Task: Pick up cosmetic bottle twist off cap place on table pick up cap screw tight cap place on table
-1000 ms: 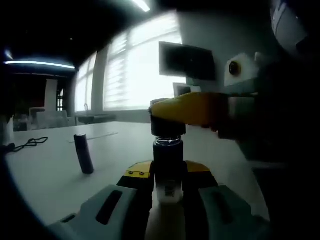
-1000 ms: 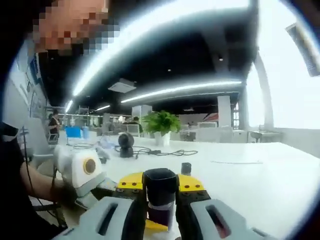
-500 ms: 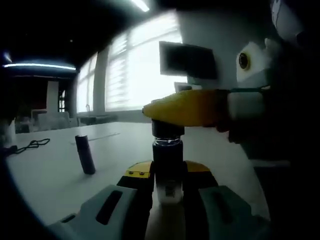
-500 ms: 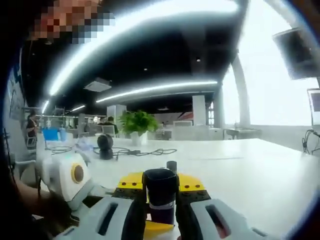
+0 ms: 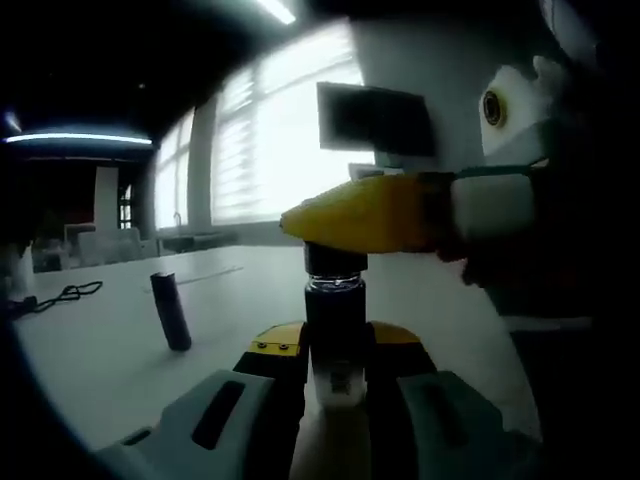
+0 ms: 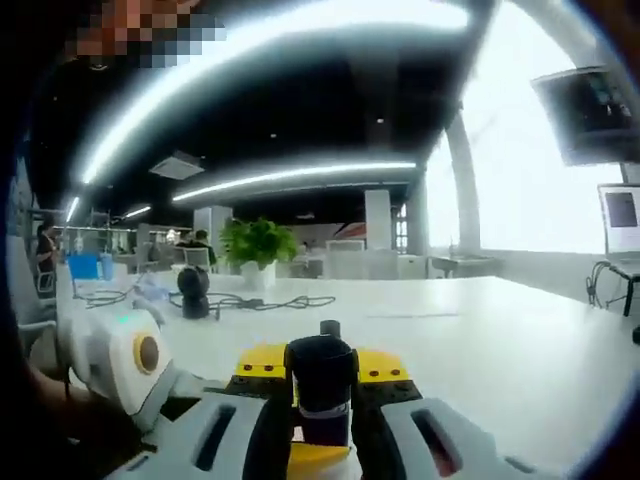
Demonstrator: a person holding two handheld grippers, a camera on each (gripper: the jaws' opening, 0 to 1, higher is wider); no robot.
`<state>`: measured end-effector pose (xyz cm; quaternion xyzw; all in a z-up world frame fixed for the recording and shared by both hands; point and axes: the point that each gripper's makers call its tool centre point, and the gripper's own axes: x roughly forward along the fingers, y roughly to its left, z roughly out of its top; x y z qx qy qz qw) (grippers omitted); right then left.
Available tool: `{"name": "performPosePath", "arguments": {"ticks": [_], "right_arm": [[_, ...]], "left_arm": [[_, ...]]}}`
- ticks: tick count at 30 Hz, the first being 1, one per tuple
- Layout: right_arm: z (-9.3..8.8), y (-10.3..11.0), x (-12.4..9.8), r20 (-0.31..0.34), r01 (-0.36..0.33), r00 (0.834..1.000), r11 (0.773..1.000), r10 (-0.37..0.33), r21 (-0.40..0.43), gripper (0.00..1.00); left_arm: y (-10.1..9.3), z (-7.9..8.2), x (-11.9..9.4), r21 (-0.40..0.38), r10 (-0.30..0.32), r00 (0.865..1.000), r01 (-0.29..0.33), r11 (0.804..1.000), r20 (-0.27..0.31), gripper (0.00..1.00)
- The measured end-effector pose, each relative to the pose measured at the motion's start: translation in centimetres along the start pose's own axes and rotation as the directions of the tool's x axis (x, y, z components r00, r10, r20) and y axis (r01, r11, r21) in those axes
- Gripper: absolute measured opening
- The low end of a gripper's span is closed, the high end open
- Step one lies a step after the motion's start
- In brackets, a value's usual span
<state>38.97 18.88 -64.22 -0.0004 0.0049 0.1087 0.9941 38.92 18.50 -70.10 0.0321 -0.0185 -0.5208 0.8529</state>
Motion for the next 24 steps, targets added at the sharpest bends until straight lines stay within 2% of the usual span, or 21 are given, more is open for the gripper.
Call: {"name": "performPosePath", "arguments": {"ticks": [1, 3, 4, 6, 8, 9, 10, 12, 14, 16, 17, 18, 19, 20, 21, 22, 23, 24], "right_arm": [[0.0, 0.1, 0.1, 0.001, -0.017, 1.0, 1.0, 0.017, 0.008, 0.17], [-0.3, 0.8, 0.0, -0.004, -0.075, 0.997, 0.993, 0.076, 0.085, 0.31], [-0.2, 0.8, 0.0, 0.011, -0.084, 0.996, 0.991, 0.083, 0.109, 0.38], [-0.4, 1.1, -0.2, 0.017, -0.119, 0.993, 0.991, 0.118, 0.057, 0.36], [-0.1, 1.6, -0.4, 0.042, -0.166, 0.986, 0.984, 0.164, 0.056, 0.36], [0.2, 1.9, -0.5, 0.062, -0.219, 0.975, 0.974, 0.215, 0.061, 0.37], [0.3, 1.3, -0.6, 0.062, -0.221, 0.974, 0.973, 0.218, 0.066, 0.38], [1.3, 0.2, -0.7, 0.117, -0.247, 0.964, 0.965, 0.237, 0.087, 0.38], [1.5, -1.0, -0.5, 0.113, -0.268, 0.959, 0.961, 0.259, 0.072, 0.38], [1.9, -0.9, -0.5, 0.121, -0.349, 0.933, 0.935, 0.339, 0.065, 0.38], [2.0, -1.4, -0.3, 0.115, -0.362, 0.928, 0.93, 0.354, 0.059, 0.38], [2.2, -0.9, -0.5, 0.121, -0.418, 0.905, 0.906, 0.409, 0.064, 0.37], [2.3, -1.0, -0.5, 0.121, -0.433, 0.898, 0.899, 0.423, 0.07, 0.38], [2.5, -0.8, -0.6, 0.128, -0.468, 0.879, 0.882, 0.459, 0.054, 0.36], [2.4, -0.1, -1.0, 0.117, -0.54, 0.839, 0.84, 0.531, 0.058, 0.35], [2.3, 0.1, -1.2, 0.115, -0.576, 0.816, 0.813, 0.566, 0.088, 0.36], [2.4, 0.0, -1.2, 0.12, -0.581, 0.812, 0.81, 0.571, 0.08, 0.36], [2.4, 0.3, -1.5, 0.119, -0.64, 0.766, 0.765, 0.631, 0.067, 0.35]], "left_arm": [[0.0, 0.0, 0.0, -0.001, 0.001, 1.0, -0.001, 1.0, 0.0, 0.12], [0.1, 0.0, 0.0, -0.001, 0.003, 1.0, -0.003, 1.0, 0.002, 0.12], [0.1, 0.0, 0.0, 0.001, 0.002, 1.0, -0.002, 1.0, 0.002, 0.12], [0.0, 0.0, 0.0, 0.006, 0.0, 1.0, 0.0, 1.0, 0.004, 0.12], [-0.1, 0.1, -0.1, 0.011, -0.003, 1.0, 0.003, 1.0, 0.006, 0.12], [-0.1, 0.1, -0.1, 0.011, -0.005, 1.0, 0.005, 1.0, 0.007, 0.12], [-0.2, 0.1, -0.1, 0.011, -0.006, 1.0, 0.006, 1.0, 0.007, 0.12], [-0.1, 0.1, -0.1, 0.006, -0.006, 1.0, 0.006, 1.0, 0.007, 0.12], [0.0, 0.1, -0.1, -0.001, -0.003, 1.0, 0.003, 1.0, 0.006, 0.12], [0.2, 0.0, -0.1, -0.019, 0.002, 1.0, -0.002, 1.0, 0.004, 0.12], [0.2, 0.0, -0.1, -0.021, 0.003, 1.0, -0.003, 1.0, 0.003, 0.12], [0.2, 0.0, -0.1, -0.023, 0.003, 1.0, -0.003, 1.0, 0.004, 0.12], [0.2, 0.0, -0.1, -0.025, 0.002, 1.0, -0.002, 1.0, 0.004, 0.12], [0.2, 0.0, -0.1, -0.028, 0.0, 1.0, 0.0, 1.0, 0.005, 0.12], [0.1, 0.0, -0.1, -0.032, -0.003, 1.0, 0.003, 0.999, 0.005, 0.12], [0.1, 0.0, -0.1, -0.036, -0.006, 1.0, 0.007, 0.999, 0.006, 0.12], [0.1, 0.0, -0.1, -0.039, -0.009, 1.0, 0.009, 0.999, 0.007, 0.12], [0.0, 0.0, -0.1, -0.044, -0.016, 1.0, 0.017, 0.999, 0.008, 0.12]]}}
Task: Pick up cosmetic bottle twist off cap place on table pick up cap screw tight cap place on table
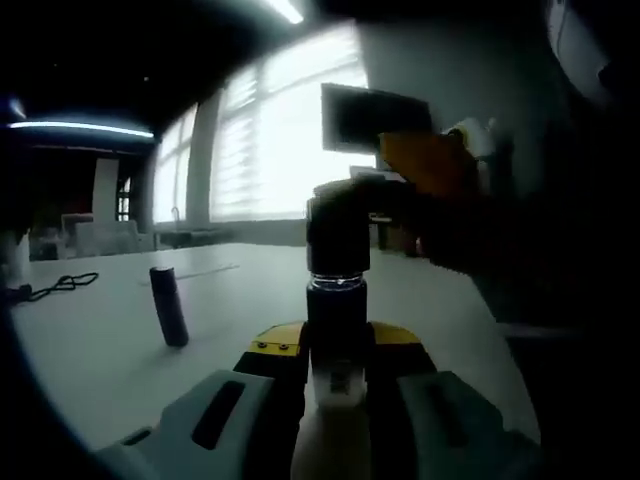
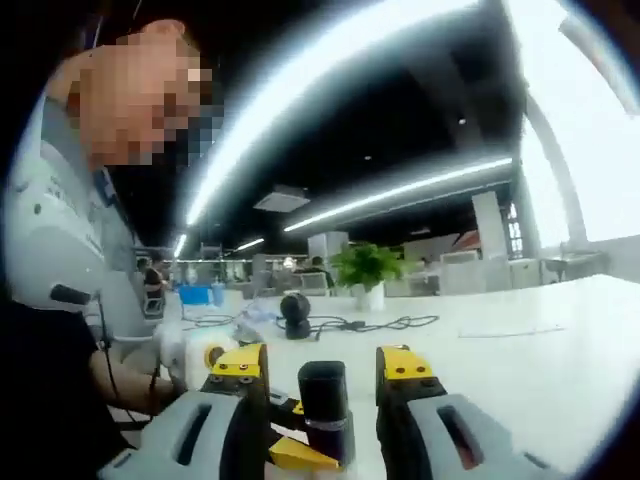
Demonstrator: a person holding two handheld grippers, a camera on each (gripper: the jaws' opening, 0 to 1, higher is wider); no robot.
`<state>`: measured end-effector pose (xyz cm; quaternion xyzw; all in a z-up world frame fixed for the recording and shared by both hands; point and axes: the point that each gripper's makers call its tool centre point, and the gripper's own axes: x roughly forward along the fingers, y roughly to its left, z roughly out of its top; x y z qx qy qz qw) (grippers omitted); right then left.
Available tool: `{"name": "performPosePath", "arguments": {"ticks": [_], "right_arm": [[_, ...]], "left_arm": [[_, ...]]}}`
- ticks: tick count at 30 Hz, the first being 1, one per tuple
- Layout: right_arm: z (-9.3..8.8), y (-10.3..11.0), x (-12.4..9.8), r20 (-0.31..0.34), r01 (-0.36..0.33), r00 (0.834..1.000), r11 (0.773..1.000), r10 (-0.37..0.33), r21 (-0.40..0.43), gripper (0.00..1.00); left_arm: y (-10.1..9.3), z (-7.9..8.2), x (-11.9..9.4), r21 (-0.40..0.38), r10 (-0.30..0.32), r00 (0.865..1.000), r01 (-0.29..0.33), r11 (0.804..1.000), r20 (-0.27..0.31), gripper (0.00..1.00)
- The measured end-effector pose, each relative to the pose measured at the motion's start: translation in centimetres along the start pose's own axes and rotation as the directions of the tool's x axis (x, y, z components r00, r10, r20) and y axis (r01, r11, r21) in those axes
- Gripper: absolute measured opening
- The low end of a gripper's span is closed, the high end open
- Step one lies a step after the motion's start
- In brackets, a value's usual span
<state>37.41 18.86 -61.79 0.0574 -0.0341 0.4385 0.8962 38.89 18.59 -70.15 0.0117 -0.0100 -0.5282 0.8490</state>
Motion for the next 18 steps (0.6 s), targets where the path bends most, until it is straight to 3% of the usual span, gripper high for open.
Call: {"name": "performPosePath", "arguments": {"ticks": [4, 7, 11, 15, 18], "right_arm": [[-0.5, 0.2, -0.3, -0.053, -0.161, 0.985, 0.986, 0.163, 0.038, 0.37], [-0.7, 0.3, -0.3, -0.096, -0.26, 0.96, 0.965, 0.262, 0.029, 0.37], [-1.5, -0.2, -0.2, -0.173, -0.363, 0.918, 0.932, 0.356, -0.009, 0.35], [-2.2, 1.1, -0.3, -0.225, -0.503, 0.842, 0.864, 0.491, 0.0, 0.31], [-1.9, 0.7, 0.1, -0.227, -0.532, 0.827, 0.847, 0.515, -0.016, 0.26]], "left_arm": [[-0.2, 0.0, 0.0, -0.017, -0.021, 1.0, 0.021, 1.0, 0.001, 0.12], [-0.4, 0.0, 0.0, -0.021, -0.034, 0.999, 0.034, 0.999, 0.002, 0.12], [-0.8, 0.0, -0.1, -0.022, -0.054, 0.999, 0.054, 0.998, 0.003, 0.12], [-1.1, 0.0, -0.1, -0.025, -0.068, 0.998, 0.068, 0.997, 0.003, 0.12], [-1.2, 0.1, -0.1, -0.026, -0.074, 0.997, 0.074, 0.997, 0.003, 0.12]]}}
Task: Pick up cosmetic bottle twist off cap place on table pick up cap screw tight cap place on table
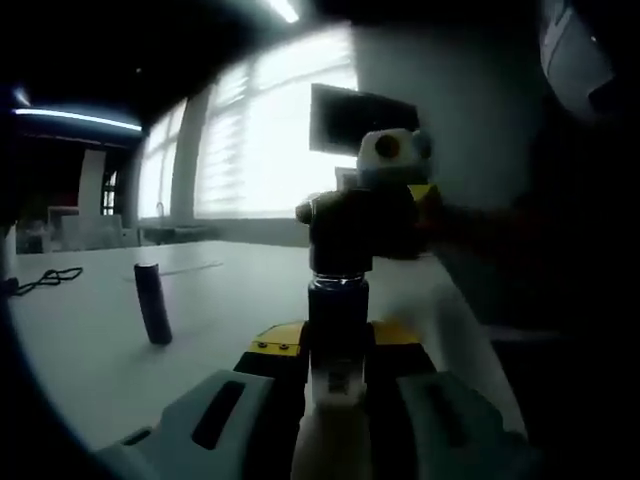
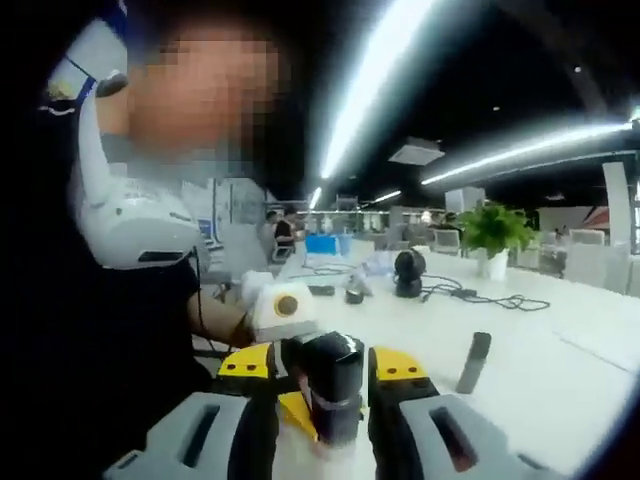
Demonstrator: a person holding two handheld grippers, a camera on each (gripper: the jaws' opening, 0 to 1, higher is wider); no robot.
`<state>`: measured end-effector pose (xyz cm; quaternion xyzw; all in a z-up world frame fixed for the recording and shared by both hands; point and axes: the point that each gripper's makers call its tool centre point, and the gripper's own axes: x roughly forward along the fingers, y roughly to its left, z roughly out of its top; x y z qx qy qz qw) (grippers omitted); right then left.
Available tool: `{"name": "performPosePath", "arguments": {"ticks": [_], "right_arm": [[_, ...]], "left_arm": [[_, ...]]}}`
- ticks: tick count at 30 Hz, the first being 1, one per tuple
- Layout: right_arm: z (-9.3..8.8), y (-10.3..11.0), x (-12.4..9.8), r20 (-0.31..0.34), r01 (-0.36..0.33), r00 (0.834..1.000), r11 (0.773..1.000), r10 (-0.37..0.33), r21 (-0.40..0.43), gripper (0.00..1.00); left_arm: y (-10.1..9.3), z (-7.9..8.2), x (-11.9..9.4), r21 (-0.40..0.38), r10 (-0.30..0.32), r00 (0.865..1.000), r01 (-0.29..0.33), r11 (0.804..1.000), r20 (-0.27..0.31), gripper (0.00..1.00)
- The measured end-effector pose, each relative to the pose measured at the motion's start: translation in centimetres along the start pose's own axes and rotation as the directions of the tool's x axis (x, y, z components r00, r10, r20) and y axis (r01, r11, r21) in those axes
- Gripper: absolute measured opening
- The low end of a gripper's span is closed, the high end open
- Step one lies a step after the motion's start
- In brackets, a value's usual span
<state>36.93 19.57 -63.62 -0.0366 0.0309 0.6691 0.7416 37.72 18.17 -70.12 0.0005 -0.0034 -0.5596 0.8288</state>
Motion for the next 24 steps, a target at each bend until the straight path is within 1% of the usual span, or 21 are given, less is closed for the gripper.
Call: {"name": "performPosePath", "arguments": {"ticks": [2, 4, 5, 7, 10, 12, 13, 14, 15, 20, 23, 24], "right_arm": [[0.0, 0.5, 0.0, -0.001, -0.077, 0.997, 0.997, 0.077, 0.027, 0.27], [0.1, 0.3, 0.0, 0.001, -0.118, 0.993, 0.993, 0.118, 0.03, 0.25], [0.1, 0.4, 0.0, 0.003, -0.145, 0.989, 0.988, 0.145, 0.051, 0.25], [0.3, -0.2, 0.1, 0.013, -0.156, 0.988, 0.986, 0.155, 0.059, 0.24], [-0.1, -0.6, 0.4, -0.009, -0.174, 0.985, 0.984, 0.175, 0.045, 0.24], [-0.3, -0.3, 0.6, -0.02, -0.19, 0.981, 0.981, 0.191, 0.045, 0.24], [-0.4, -0.2, 0.7, -0.029, -0.198, 0.98, 0.979, 0.199, 0.04, 0.2], [-0.6, -0.1, 0.7, -0.043, -0.199, 0.979, 0.98, 0.2, 0.027, 0.17], [-0.7, -0.3, 0.7, -0.054, -0.189, 0.98, 0.982, 0.189, 0.014, 0.16], [-0.7, -0.5, 0.5, -0.047, -0.183, 0.982, 0.982, 0.185, 0.043, 0.16], [-0.7, -0.6, 0.6, -0.054, -0.161, 0.985, 0.986, 0.164, 0.052, 0.16], [-0.7, -0.6, 0.7, -0.064, -0.142, 0.987, 0.988, 0.147, 0.066, 0.16]], "left_arm": [[0.0, 0.0, 0.0, -0.002, -0.002, 1.0, 0.002, 1.0, -0.001, 0.12], [-0.2, 0.0, 0.0, -0.003, -0.009, 1.0, 0.009, 1.0, -0.001, 0.12], [-0.3, 0.0, 0.0, -0.004, -0.012, 1.0, 0.012, 1.0, -0.001, 0.12], [-0.3, 0.0, 0.0, -0.004, -0.013, 1.0, 0.013, 1.0, -0.001, 0.12], [-0.4, 0.0, 0.0, -0.005, -0.014, 1.0, 0.014, 1.0, -0.001, 0.12], [-0.5, 0.0, 0.0, -0.005, -0.014, 1.0, 0.014, 1.0, -0.001, 0.12], [-0.5, 0.0, 0.0, -0.005, -0.014, 1.0, 0.014, 1.0, -0.001, 0.12], [-0.5, 0.0, -0.1, -0.005, -0.014, 1.0, 0.014, 1.0, -0.001, 0.12], [-0.6, 0.0, -0.1, -0.005, -0.017, 1.0, 0.017, 1.0, -0.001, 0.12], [-0.8, 0.0, -0.1, -0.004, -0.015, 1.0, 0.015, 1.0, -0.001, 0.12], [-0.7, 0.0, -0.1, -0.005, -0.013, 1.0, 0.013, 1.0, -0.001, 0.12], [-0.6, 0.0, -0.1, -0.002, -0.012, 1.0, 0.012, 1.0, -0.001, 0.12]]}}
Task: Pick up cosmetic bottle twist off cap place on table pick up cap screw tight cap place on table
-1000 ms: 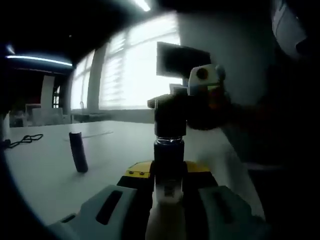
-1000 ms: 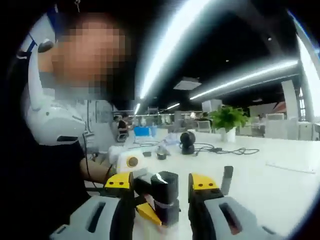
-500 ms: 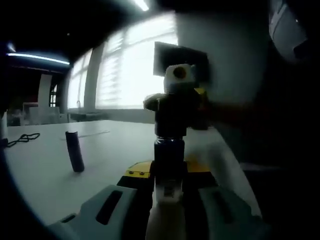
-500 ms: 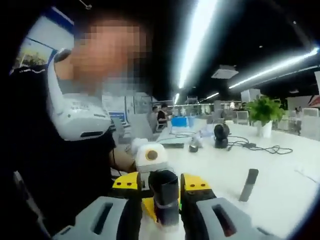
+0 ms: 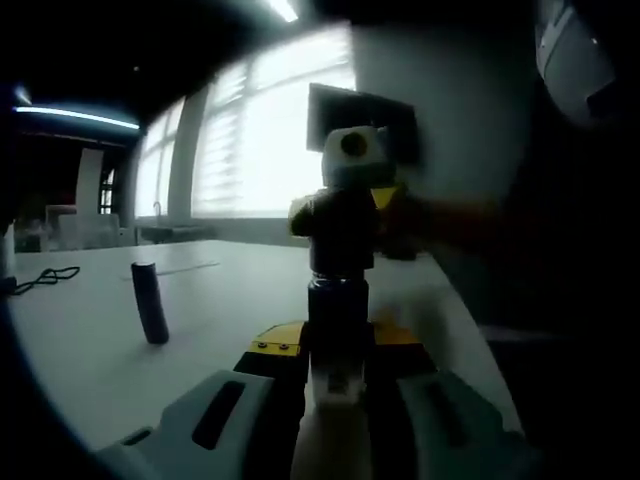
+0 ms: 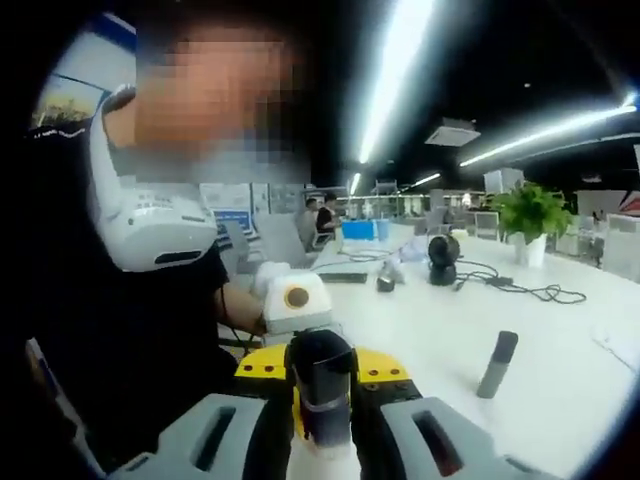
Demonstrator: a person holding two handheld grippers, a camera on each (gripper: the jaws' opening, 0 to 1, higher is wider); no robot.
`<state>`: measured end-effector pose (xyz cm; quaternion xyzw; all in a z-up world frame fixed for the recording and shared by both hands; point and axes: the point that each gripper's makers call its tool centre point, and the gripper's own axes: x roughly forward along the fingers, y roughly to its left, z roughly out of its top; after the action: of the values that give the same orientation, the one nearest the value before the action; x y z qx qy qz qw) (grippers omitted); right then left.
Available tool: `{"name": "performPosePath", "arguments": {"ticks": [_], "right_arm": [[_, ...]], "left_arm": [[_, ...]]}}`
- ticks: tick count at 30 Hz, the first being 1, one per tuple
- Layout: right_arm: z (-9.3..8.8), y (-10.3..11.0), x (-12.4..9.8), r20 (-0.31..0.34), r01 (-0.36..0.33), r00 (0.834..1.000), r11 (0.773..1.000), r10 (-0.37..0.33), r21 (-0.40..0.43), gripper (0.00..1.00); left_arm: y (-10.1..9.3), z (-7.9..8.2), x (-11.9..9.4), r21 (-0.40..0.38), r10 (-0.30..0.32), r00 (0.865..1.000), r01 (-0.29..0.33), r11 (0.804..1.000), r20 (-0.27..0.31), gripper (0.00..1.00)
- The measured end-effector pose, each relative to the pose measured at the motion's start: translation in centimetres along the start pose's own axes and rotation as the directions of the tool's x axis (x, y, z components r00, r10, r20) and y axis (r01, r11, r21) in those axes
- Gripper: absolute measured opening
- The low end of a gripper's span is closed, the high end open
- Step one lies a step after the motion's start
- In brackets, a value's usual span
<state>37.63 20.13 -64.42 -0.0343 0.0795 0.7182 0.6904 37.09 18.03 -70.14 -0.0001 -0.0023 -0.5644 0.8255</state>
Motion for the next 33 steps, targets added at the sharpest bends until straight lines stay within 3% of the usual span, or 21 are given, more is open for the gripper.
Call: {"name": "performPosePath", "arguments": {"ticks": [9, 18, 27, 28, 30, 31, 33], "right_arm": [[0.1, 0.1, 0.7, -0.052, 0.169, 0.984, 0.984, -0.172, -0.053, 0.15], [0.1, 0.0, 0.5, -0.026, 0.307, 0.951, 0.951, -0.308, -0.047, 0.15], [0.1, -0.2, 0.3, 0.004, 0.438, 0.899, 0.898, -0.438, -0.04, 0.15], [0.0, -0.5, 0.2, -0.001, 0.471, 0.882, 0.882, -0.471, -0.025, 0.15], [0.1, -0.4, 0.5, 0.003, 0.493, 0.87, 0.87, -0.493, -0.033, 0.15], [0.1, -0.7, 0.4, 0.001, 0.525, 0.851, 0.851, -0.525, -0.017, 0.15], [0.1, -0.6, 0.6, 0.014, 0.547, 0.837, 0.837, -0.547, -0.025, 0.15]], "left_arm": [[0.4, 0.0, -0.1, 0.016, 0.021, 1.0, -0.021, 1.0, 0.0, 0.12], [0.6, 0.0, -0.3, 0.022, 0.036, 0.999, -0.036, 0.999, -0.008, 0.11], [0.9, 0.0, -0.2, 0.039, 0.046, 0.999, -0.046, 0.998, -0.01, 0.11], [1.0, 0.0, -0.2, 0.036, 0.051, 0.999, -0.051, 0.998, -0.011, 0.11], [1.2, 0.0, -0.2, 0.031, 0.057, 0.998, -0.056, 0.998, -0.011, 0.11], [1.3, 0.0, -0.2, 0.03, 0.061, 0.998, -0.06, 0.998, -0.012, 0.11], [1.5, -0.1, -0.2, 0.025, 0.066, 0.998, -0.065, 0.998, -0.012, 0.11]]}}
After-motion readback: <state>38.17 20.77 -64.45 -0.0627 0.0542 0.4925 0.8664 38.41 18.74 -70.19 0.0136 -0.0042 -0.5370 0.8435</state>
